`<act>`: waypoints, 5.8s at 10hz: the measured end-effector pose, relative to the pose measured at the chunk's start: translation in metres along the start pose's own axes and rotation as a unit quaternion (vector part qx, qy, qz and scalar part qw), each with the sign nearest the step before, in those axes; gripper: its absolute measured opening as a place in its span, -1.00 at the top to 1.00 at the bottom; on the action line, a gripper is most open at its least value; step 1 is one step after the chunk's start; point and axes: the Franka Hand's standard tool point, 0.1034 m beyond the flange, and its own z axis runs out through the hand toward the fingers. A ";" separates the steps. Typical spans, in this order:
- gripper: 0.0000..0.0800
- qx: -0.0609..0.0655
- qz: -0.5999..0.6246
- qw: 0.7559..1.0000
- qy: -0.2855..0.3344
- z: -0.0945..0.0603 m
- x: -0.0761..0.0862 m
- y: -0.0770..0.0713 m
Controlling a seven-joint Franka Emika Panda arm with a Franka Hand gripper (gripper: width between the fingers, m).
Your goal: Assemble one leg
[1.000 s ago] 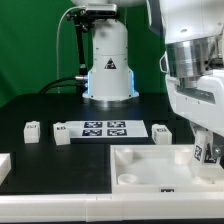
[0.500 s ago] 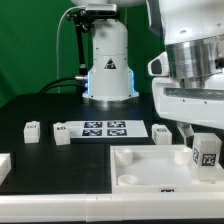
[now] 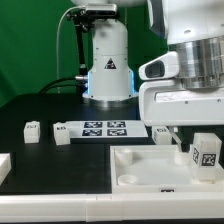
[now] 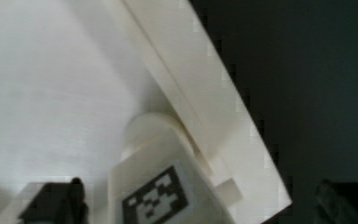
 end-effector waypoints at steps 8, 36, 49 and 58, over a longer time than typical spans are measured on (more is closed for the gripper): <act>-0.17 -0.021 -0.216 0.976 0.018 -0.002 0.008 0.001; -0.62 -0.001 0.110 0.994 0.015 0.001 0.001 -0.004; 0.26 -0.017 -0.096 0.995 0.018 0.001 0.007 0.009; 0.26 0.014 0.364 0.931 0.017 0.003 0.003 0.009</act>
Offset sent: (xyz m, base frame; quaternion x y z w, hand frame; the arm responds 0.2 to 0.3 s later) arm 0.0034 -0.0092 0.0010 -0.0015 0.0176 -0.1849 0.9826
